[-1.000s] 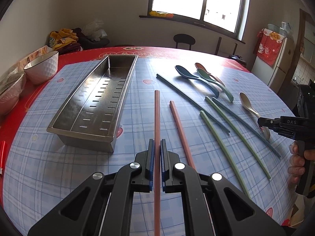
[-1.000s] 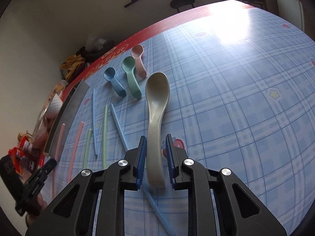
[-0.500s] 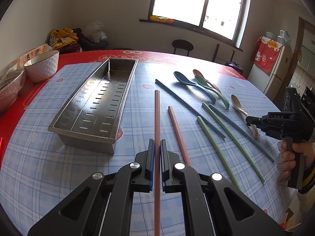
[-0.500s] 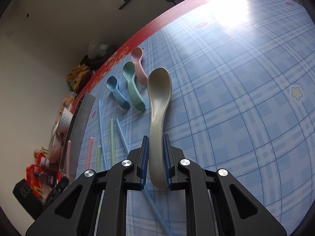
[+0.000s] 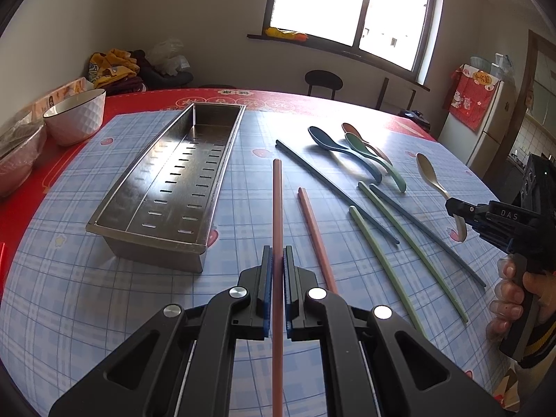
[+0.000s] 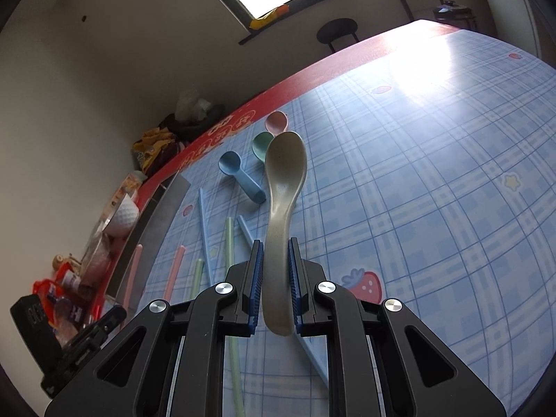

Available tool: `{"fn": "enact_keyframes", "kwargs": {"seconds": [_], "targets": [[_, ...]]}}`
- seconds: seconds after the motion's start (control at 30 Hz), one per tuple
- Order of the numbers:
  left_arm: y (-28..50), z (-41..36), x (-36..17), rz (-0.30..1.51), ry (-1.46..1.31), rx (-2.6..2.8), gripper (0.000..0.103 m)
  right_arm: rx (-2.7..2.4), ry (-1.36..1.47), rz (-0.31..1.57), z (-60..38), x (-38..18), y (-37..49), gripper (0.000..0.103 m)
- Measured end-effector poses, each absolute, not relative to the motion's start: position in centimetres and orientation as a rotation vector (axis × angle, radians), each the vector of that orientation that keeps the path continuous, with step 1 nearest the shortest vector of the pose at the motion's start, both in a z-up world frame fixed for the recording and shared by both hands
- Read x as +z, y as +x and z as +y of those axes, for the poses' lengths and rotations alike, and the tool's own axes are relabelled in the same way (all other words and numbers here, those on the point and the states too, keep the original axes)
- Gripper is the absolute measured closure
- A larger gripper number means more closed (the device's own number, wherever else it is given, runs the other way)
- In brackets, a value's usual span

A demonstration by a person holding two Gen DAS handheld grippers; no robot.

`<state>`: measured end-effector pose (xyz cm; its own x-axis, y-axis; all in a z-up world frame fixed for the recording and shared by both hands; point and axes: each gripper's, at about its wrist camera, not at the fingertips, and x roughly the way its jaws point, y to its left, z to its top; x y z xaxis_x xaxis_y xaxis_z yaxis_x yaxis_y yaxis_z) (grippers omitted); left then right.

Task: Organize utensils
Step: 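Carry pink chopstick into steel tray and open left tool while right lifts spoon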

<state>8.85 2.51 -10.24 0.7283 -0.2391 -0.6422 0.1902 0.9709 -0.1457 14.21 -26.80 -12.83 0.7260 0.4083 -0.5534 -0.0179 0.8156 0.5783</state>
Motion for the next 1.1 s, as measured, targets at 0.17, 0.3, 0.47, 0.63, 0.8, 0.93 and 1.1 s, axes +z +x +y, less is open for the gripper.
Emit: {"fn": "enact_keyframes", "kwargs": {"seconds": [0.17, 0.3, 0.47, 0.63, 0.8, 0.93, 1.1], "targets": [[9.2, 2.4, -10.6, 0.753, -0.069, -0.249, 0.097, 0.271, 0.570, 0.702, -26.9, -12.6, 13.8, 0.089], [9.3, 3.1, -10.1, 0.765, -0.103, -0.276, 0.097, 0.286, 0.607, 0.692, -27.8, -12.9, 13.4, 0.089], [9.8, 4.6, -8.2, 0.766, -0.148, -0.293, 0.097, 0.305, 0.620, 0.690, -28.2, -13.0, 13.4, 0.089], [12.1, 6.6, -5.2, 0.738, -0.158, -0.260, 0.097, 0.317, 0.627, 0.696, -28.4, -13.2, 13.6, 0.089], [18.1, 8.5, -4.2, 0.784, -0.196, -0.219, 0.097, 0.319, 0.652, 0.696, -29.0, -13.6, 13.4, 0.089], [23.1, 8.9, -5.5, 0.863, -0.195, -0.198, 0.097, 0.310, 0.657, 0.694, -29.4, -13.8, 13.2, 0.089], [26.5, 7.8, -7.5, 0.954, -0.149, -0.192, 0.097, 0.298, 0.653, 0.696, -29.4, -13.8, 13.0, 0.089]]}}
